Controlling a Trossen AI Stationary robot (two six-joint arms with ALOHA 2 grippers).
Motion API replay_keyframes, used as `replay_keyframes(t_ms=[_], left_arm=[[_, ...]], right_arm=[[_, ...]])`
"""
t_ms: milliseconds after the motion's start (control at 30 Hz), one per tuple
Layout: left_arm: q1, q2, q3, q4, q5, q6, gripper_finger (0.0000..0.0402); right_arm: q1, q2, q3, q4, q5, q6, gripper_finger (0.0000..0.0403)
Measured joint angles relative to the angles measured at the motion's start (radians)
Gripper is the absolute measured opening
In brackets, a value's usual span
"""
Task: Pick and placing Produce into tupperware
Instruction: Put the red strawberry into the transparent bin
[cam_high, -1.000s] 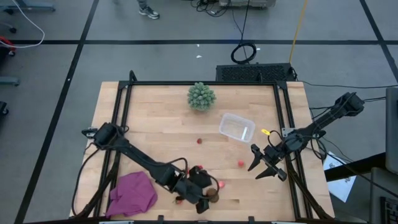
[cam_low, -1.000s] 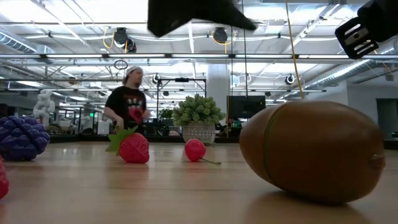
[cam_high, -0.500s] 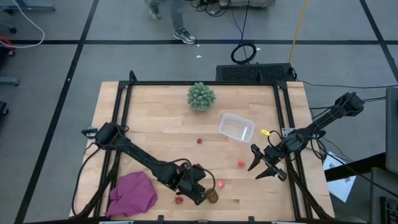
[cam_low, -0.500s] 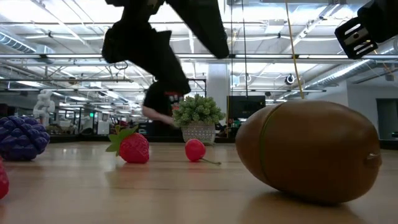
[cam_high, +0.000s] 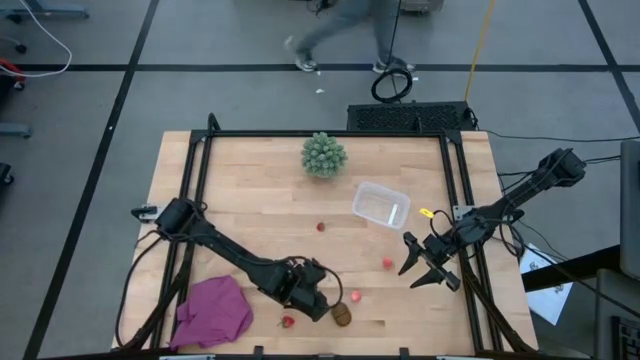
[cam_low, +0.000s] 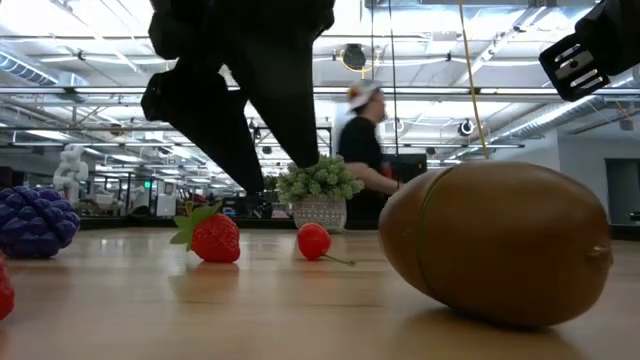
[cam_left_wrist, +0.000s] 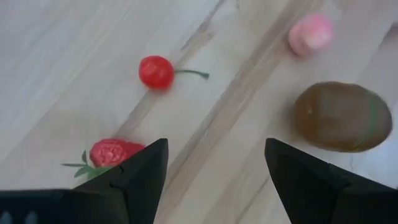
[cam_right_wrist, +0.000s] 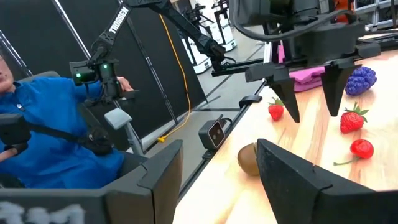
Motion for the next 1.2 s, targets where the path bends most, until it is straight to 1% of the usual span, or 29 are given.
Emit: replay_keyframes(t_ms=[167,300,467,567,733,867,1200], left_arm=[[0.015,0.000,0.000,-0.044,-0.001,0.056,0.0271],[0.027,0.000,0.000,-0.110,0.003,0.180,0.0271],[0.038,0.000,0.000,-0.174,0.048,0.287,0.0271],[0.040,0.000,0.000,-0.175,0.056,0.348,0.0271],[0.037,0.000,0.000,-0.192,0.107,0.458,0.0271],[0.039,-0.001,0.000,-0.218,0.120,0.533,0.0271],[0.052,-0.001,0.000,-0.226,0.104,0.621,0.0271]], right_arm=[[0.000,0.000,0.000,-0.004,0.000,0.001,0.0192],[0.000,0.000,0.000,-0.008,0.000,0.008,0.0192],[0.000,0.000,0.000,-0.007,0.000,0.009,0.0192],[0.000,0.000,0.000,-0.006,0.000,0.008,0.0192],[0.000,0.000,0.000,-0.006,0.000,0.008,0.0192],[0.000,0.000,0.000,-0.006,0.000,0.008,0.0192],[0.000,0.000,0.000,-0.006,0.000,0.001,0.0192]])
